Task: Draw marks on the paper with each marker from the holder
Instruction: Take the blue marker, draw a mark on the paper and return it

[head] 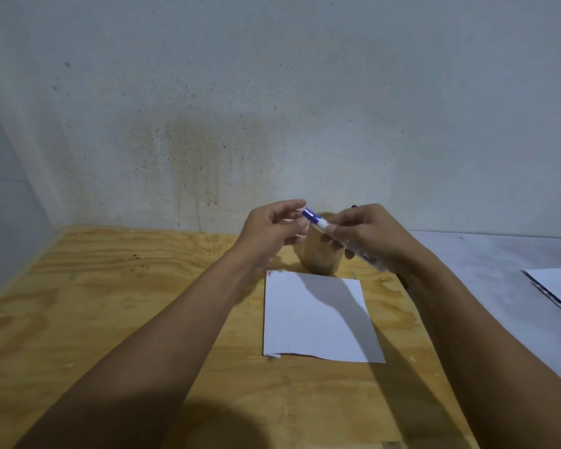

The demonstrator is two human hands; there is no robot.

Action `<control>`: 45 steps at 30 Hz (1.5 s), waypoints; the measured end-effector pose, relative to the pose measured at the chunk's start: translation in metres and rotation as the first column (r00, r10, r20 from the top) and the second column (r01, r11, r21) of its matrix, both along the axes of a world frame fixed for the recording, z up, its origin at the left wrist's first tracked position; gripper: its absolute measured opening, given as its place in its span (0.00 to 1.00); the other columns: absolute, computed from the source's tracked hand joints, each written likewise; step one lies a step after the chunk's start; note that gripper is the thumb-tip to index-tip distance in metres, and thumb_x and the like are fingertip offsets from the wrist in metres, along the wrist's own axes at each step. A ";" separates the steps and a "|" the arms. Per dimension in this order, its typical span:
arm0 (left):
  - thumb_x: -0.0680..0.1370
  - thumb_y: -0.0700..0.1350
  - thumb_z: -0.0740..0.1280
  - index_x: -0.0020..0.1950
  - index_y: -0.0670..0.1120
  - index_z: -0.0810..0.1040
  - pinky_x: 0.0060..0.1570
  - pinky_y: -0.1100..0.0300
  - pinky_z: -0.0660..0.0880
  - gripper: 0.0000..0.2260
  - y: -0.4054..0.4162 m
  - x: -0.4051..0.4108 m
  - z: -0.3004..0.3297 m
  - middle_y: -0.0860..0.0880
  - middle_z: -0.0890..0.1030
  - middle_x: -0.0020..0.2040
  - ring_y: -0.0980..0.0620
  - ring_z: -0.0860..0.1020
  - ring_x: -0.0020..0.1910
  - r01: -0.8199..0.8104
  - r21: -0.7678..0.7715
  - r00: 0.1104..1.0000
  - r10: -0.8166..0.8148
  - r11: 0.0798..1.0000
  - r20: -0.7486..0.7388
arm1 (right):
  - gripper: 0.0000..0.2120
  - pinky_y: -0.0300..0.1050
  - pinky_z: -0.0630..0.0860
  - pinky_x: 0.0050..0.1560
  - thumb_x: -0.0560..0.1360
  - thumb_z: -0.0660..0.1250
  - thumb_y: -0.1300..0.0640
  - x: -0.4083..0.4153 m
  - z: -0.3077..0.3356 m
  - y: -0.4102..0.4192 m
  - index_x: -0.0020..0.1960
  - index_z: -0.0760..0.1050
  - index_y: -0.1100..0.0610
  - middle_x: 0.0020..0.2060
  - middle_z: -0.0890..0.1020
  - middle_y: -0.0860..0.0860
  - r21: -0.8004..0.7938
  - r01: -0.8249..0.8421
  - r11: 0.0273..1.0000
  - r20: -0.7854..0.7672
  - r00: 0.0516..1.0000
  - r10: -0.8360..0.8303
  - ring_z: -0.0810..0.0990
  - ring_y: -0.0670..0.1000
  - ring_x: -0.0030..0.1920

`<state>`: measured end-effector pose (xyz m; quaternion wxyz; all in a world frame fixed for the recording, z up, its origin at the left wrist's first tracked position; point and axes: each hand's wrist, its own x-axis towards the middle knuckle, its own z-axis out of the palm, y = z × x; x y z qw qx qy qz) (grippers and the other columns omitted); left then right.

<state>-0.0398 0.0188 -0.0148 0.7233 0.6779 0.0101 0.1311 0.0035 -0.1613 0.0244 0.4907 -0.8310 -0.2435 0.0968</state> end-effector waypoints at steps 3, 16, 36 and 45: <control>0.74 0.33 0.67 0.51 0.38 0.81 0.41 0.61 0.81 0.07 0.008 -0.009 -0.008 0.45 0.82 0.38 0.52 0.80 0.35 0.025 -0.039 1.000 -0.025 0.999 -0.001 | 0.12 0.40 0.73 0.30 0.79 0.65 0.61 -0.004 -0.013 0.003 0.42 0.83 0.66 0.30 0.82 0.56 0.000 -0.090 0.996 -0.098 0.991 0.089 0.78 0.50 0.31; 0.73 0.36 0.69 0.39 0.40 0.82 0.36 0.57 0.79 0.04 0.049 -0.018 -0.063 0.44 0.82 0.36 0.50 0.80 0.32 -0.393 0.391 0.874 0.470 0.833 -0.123 | 0.09 0.43 0.80 0.32 0.78 0.66 0.63 -0.019 -0.068 0.029 0.58 0.75 0.58 0.43 0.82 0.60 -0.062 0.069 0.996 0.147 0.987 -0.060 0.84 0.56 0.36; 0.71 0.51 0.71 0.56 0.45 0.80 0.51 0.49 0.74 0.17 0.031 -0.056 -0.098 0.48 0.79 0.52 0.49 0.74 0.52 -0.248 0.842 0.969 0.133 0.480 0.209 | 0.11 0.46 0.83 0.33 0.77 0.69 0.60 -0.013 -0.106 0.065 0.51 0.78 0.69 0.42 0.83 0.62 0.468 0.253 0.847 -0.300 0.947 -0.118 0.84 0.57 0.36; 0.70 0.56 0.69 0.54 0.42 0.83 0.55 0.51 0.74 0.20 0.030 -0.064 -0.106 0.44 0.83 0.54 0.47 0.79 0.54 -0.177 0.892 0.984 0.068 0.416 0.163 | 0.06 0.34 0.79 0.33 0.72 0.71 0.70 -0.016 -0.120 0.070 0.46 0.76 0.73 0.36 0.79 0.59 0.353 0.253 0.901 -0.184 0.963 -0.199 0.81 0.44 0.33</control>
